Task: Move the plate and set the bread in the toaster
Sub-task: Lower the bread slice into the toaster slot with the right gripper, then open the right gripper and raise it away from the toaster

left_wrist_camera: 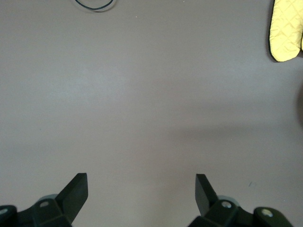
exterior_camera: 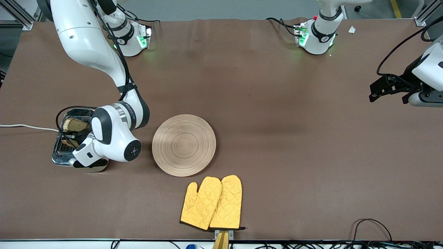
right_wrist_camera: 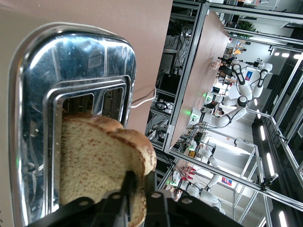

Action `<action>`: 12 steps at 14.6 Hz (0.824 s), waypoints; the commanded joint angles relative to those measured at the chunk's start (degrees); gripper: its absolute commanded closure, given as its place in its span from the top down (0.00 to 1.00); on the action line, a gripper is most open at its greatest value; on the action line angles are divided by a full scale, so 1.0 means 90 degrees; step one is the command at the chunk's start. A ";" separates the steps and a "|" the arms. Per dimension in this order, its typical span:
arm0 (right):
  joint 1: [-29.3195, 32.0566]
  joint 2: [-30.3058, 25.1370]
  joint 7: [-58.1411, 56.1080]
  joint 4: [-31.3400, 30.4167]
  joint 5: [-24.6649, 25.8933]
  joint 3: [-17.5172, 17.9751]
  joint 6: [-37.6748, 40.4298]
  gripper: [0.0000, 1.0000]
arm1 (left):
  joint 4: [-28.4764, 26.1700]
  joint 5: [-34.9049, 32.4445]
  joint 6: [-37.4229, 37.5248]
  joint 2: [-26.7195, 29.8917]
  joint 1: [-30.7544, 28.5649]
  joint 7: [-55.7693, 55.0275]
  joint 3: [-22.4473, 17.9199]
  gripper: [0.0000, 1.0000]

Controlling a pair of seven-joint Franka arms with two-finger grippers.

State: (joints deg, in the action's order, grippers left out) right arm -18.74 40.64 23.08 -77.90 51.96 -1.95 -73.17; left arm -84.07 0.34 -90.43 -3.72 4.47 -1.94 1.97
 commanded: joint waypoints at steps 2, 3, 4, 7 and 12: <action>0.0042 -0.0091 0.0248 -0.0105 -0.0031 0.0061 -0.0024 0.76 | 0.0024 -0.0145 0.0038 0.0032 0.0001 -0.0068 0.0035 1.00; 0.0042 -0.0101 0.0200 -0.0076 -0.0070 0.0061 -0.0014 0.88 | 0.0024 -0.0145 0.0038 0.0032 0.0001 -0.0068 0.0035 1.00; 0.0003 -0.0120 0.0190 -0.0075 -0.0089 0.0070 -0.0014 0.96 | 0.0024 -0.0145 0.0038 0.0032 -0.0008 -0.0068 0.0035 1.00; -0.0056 -0.0227 0.0190 0.0080 -0.0488 0.0100 0.0035 1.00 | 0.0024 -0.0145 -0.0001 0.0042 -0.0009 -0.0068 0.0035 1.00; -0.0085 -0.0793 0.0238 0.0530 -0.2410 0.0100 -0.0004 1.00 | -0.0141 -0.0106 -0.0323 0.0100 -0.0028 -0.0107 0.0045 1.00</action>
State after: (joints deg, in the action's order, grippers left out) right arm -19.87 37.53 24.28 -72.97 36.32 -1.36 -73.24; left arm -84.10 0.34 -92.21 -3.71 4.44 -1.94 1.98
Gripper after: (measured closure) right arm 0.000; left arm 0.000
